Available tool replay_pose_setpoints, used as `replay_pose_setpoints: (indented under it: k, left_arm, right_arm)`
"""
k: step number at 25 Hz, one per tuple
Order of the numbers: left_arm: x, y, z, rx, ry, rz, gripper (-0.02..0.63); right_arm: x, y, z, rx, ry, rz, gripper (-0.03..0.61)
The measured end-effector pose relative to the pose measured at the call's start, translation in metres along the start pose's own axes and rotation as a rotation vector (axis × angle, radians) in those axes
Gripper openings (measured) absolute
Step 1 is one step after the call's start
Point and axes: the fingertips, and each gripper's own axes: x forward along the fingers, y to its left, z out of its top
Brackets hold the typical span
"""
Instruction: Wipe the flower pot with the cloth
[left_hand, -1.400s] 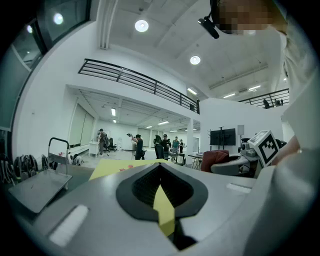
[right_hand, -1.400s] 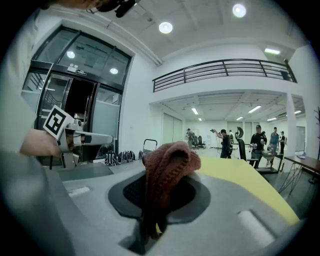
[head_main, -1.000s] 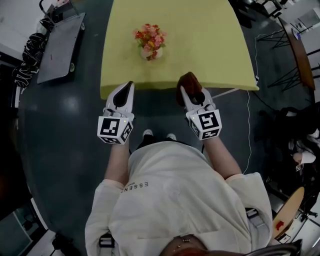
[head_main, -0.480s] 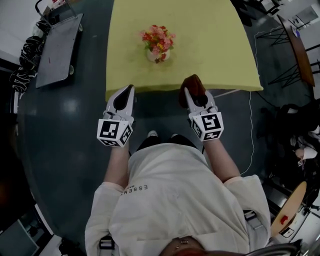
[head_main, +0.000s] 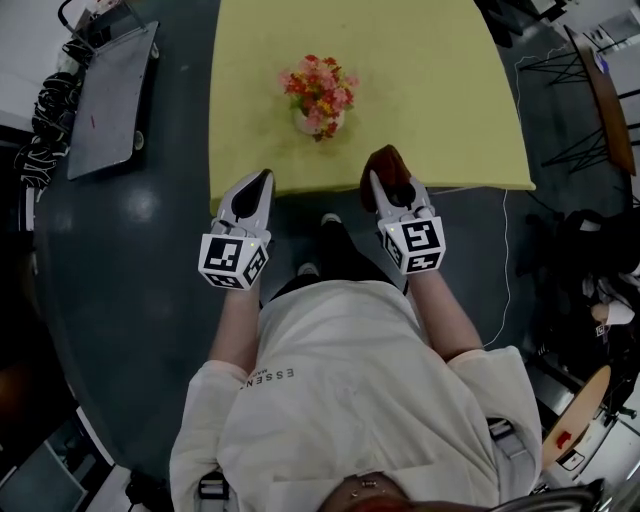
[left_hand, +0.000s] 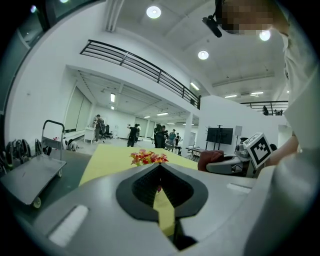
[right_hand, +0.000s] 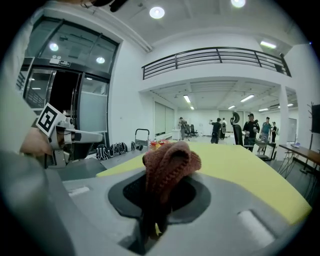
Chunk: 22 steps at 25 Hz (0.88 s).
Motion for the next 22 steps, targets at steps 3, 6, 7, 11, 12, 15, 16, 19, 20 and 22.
replay_pose_setpoints:
  k: [3,6,7,11,12,15,16,19,20,22]
  left_arm:
    - [0.03,0.013,0.0,0.017,0.022,0.006,0.015]
    - [0.058,0.031,0.0,0.028,0.033,0.03,0.015]
    - [0.068,0.036,-0.003,0.026,0.039,0.036,0.015]
    - [0.102,0.043,-0.018,0.006,0.067,0.032,0.015]
    - [0.109,0.044,-0.024,0.003,0.077,0.035,0.015]
    - [0.13,0.045,-0.045,-0.014,0.124,0.033,0.015]
    - [0.136,0.045,-0.052,-0.02,0.142,0.026,0.015]
    - [0.153,0.045,-0.07,-0.029,0.184,-0.004,0.015]
    - [0.158,0.046,-0.072,-0.03,0.188,-0.016,0.015]
    - [0.167,0.047,-0.076,-0.039,0.193,-0.048,0.015]
  right_arm:
    - [0.033,-0.021,-0.003,-0.012,0.028,0.025,0.054]
    - [0.066,-0.041,-0.01,-0.014,0.062,0.06,0.054]
    - [0.075,-0.046,-0.013,-0.015,0.075,0.076,0.054]
    - [0.108,-0.057,-0.028,-0.019,0.137,0.152,0.054]
    - [0.115,-0.058,-0.033,-0.02,0.155,0.175,0.054]
    - [0.134,-0.057,-0.046,-0.026,0.21,0.233,0.054]
    - [0.137,-0.055,-0.051,-0.024,0.225,0.249,0.054]
    - [0.145,-0.042,-0.063,-0.015,0.257,0.299,0.054]
    - [0.148,-0.037,-0.066,-0.014,0.266,0.317,0.054]
    - [0.154,-0.025,-0.073,-0.02,0.286,0.358,0.055]
